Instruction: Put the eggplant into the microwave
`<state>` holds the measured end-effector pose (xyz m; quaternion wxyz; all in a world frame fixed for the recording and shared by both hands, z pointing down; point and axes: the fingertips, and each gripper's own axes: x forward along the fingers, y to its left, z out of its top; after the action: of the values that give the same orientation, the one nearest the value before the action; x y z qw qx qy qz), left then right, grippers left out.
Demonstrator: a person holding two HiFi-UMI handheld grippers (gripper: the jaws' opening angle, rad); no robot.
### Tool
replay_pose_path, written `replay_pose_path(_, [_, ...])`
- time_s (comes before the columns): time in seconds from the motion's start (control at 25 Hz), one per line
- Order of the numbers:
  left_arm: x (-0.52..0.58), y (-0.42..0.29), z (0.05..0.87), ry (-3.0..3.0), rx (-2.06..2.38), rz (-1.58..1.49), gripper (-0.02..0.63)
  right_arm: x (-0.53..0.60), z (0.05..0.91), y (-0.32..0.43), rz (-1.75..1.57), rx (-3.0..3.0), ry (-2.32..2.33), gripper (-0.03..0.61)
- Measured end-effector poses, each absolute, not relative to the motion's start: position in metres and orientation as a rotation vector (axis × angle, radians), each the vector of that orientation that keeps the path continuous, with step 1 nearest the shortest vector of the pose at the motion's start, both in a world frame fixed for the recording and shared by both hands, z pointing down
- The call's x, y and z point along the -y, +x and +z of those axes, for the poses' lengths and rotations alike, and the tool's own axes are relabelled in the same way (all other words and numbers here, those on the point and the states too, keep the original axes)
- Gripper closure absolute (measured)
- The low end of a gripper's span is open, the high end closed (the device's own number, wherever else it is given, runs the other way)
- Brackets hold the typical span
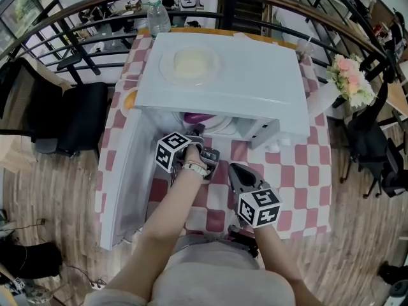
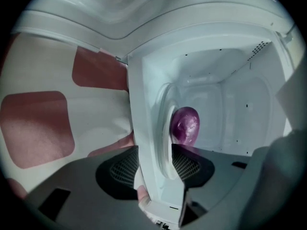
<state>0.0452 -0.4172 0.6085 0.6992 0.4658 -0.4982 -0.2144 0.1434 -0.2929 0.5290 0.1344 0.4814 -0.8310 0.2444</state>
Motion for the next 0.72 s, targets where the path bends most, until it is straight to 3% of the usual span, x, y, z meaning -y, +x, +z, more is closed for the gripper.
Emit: replay_pose_path(0.72, [0.356,0.044,0.547,1.310,1.074,-0.479,0.423,0.270,0.489,0.149,0.559,2.495,1.434,0.552])
